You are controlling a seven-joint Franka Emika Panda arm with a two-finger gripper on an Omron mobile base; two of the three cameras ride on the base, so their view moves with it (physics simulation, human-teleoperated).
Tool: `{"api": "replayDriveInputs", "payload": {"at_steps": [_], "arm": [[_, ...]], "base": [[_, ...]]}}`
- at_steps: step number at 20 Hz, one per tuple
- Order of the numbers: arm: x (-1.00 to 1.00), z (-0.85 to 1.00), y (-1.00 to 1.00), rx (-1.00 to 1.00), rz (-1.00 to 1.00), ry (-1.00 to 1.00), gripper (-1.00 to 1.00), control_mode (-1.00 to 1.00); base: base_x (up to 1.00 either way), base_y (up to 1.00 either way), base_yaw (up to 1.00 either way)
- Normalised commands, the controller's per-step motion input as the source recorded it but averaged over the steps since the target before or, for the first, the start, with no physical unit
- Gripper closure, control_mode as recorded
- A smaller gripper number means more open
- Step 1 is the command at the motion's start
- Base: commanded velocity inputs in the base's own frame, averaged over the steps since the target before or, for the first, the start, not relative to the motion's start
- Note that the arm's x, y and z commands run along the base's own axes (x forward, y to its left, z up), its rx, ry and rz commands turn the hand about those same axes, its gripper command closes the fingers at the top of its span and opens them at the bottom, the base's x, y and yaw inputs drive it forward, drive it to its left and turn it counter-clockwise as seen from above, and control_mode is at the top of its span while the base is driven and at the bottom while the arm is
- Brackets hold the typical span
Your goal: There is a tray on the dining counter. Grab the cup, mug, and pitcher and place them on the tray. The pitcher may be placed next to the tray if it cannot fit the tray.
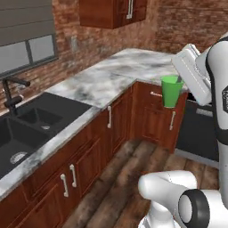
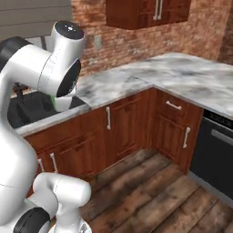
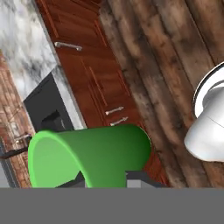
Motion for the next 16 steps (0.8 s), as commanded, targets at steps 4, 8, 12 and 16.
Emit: {"api": "replayDriveInputs", "payload": {"at_steps": [4,8,12,16], "arm": [[0.00,0.00,0.00,0.00,0.00,0.00,1.00,1.00],[0.00,0.00,0.00,0.00,0.00,0.00,1.00,1.00],[0.00,0.00,0.00,0.00,0.00,0.00,1.00,1.00],[0.00,0.00,0.00,0.00,0.00,0.00,1.00,1.00]], "base": [[0.00,0.04,-1.00],[0.00,0.05,-1.00],[0.00,0.06,-1.00],[0.00,0.10,-1.00]]}}
